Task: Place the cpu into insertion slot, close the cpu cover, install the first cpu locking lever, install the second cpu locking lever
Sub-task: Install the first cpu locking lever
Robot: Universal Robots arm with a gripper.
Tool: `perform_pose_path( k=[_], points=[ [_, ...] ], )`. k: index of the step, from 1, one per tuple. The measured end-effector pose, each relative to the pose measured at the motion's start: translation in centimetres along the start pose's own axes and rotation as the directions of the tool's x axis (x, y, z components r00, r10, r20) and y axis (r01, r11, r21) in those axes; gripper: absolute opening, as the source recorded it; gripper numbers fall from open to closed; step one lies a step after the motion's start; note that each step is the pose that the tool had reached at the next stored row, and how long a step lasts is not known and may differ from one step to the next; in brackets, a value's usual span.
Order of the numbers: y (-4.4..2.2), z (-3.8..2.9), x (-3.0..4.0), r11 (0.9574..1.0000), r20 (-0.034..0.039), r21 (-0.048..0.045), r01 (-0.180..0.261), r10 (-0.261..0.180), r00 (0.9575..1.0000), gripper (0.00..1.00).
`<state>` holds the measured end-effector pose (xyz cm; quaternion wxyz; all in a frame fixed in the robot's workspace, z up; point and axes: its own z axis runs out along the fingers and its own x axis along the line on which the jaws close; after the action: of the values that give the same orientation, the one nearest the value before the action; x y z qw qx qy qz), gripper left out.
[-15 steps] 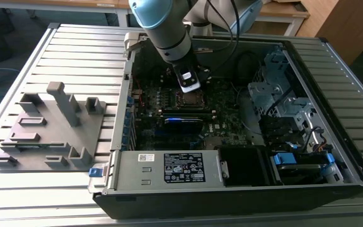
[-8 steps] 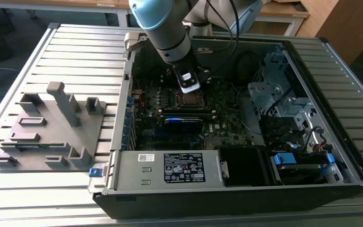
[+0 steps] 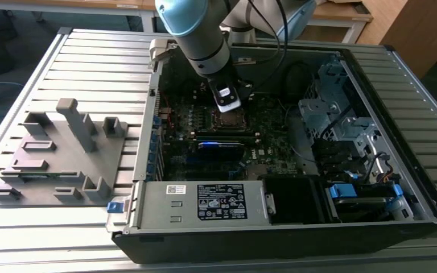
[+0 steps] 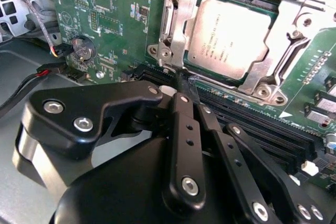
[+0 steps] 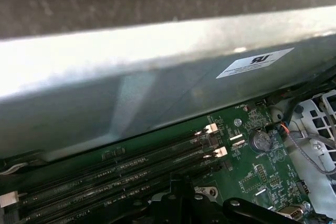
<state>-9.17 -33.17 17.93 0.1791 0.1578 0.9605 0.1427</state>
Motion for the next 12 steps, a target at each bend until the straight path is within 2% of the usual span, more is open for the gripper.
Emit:
perform_pose_path(
  k=[1, 6, 12],
  points=[
    [0.00, 0.00, 0.00, 1.0000, -0.0002, -0.0008, 0.000, 0.000, 1.0000, 0.10],
    [0.00, 0.00, 0.00, 0.9998, -0.0050, -0.0172, -0.008, 0.008, 1.0000, 0.10],
    [0.05, -0.15, -0.06, 0.9998, -0.0054, -0.0190, -0.008, 0.008, 1.0000, 0.10]
  ],
)
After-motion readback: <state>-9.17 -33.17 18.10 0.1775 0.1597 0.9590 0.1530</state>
